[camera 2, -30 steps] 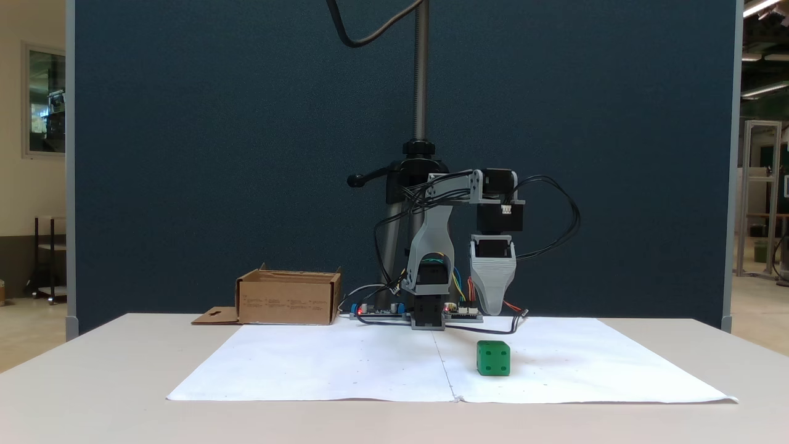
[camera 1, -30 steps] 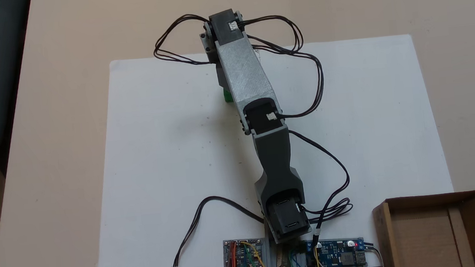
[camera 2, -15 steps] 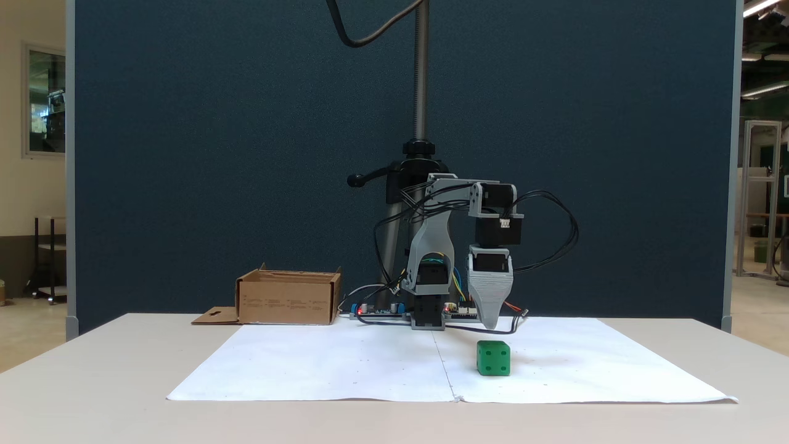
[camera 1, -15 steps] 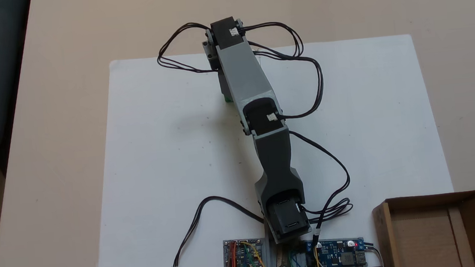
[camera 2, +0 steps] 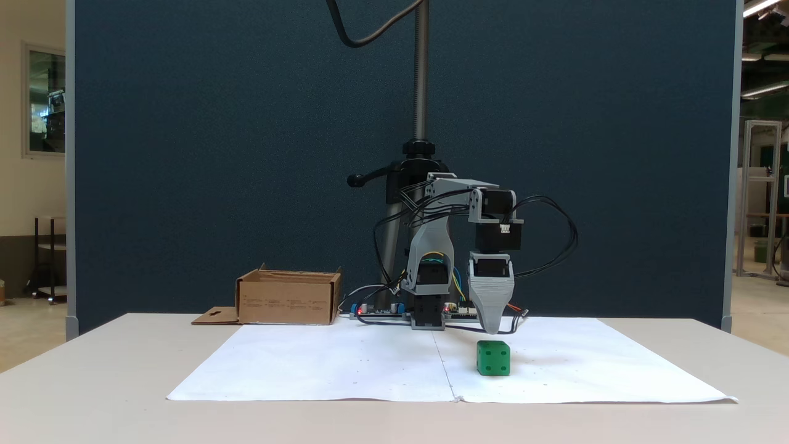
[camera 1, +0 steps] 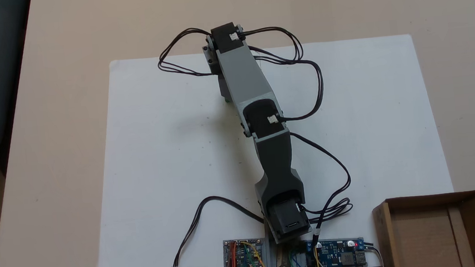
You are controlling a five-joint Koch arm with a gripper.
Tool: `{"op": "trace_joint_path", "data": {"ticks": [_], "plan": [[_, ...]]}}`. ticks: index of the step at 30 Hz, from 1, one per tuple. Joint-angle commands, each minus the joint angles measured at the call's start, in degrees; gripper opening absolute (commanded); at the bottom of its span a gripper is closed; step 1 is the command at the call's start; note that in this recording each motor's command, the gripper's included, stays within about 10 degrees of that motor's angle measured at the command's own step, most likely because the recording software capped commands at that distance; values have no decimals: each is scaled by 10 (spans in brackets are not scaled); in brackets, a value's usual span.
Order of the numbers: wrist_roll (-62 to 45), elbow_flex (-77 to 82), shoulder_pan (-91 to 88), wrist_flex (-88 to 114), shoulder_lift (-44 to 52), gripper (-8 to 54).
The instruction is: Grasp a green dice and put it in the bin.
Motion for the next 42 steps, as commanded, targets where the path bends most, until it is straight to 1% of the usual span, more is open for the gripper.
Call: {"op": "trace_joint_path", "data": {"ticks": [1, 20, 42], "plan": [[-4, -2, -17, -16, 33, 456], [-2, 7, -33, -30, 25, 453], [-2, 10, -17, -45, -36, 454]]}}
